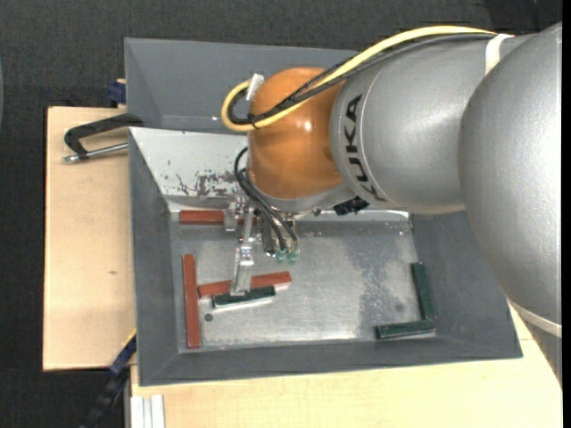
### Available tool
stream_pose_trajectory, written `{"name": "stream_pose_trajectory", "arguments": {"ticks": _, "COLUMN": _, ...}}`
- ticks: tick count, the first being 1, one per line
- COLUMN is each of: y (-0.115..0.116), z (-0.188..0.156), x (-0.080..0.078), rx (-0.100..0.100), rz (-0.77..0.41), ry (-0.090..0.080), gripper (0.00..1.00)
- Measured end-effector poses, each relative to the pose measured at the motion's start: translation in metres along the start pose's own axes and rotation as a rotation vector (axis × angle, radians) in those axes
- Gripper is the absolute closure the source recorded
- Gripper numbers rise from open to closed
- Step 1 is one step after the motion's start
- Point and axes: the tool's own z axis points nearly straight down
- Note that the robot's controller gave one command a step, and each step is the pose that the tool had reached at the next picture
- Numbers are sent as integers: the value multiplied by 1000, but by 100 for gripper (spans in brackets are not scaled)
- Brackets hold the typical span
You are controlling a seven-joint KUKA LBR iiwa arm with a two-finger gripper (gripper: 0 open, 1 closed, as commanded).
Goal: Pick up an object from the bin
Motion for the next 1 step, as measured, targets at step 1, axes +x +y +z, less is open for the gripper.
{"name": "stream_pose_trajectory", "arguments": {"ticks": 1, "y": 0, "z": 2, "x": 0, "rx": 1, "rz": -1, "ry": 1, "gripper": 0}}
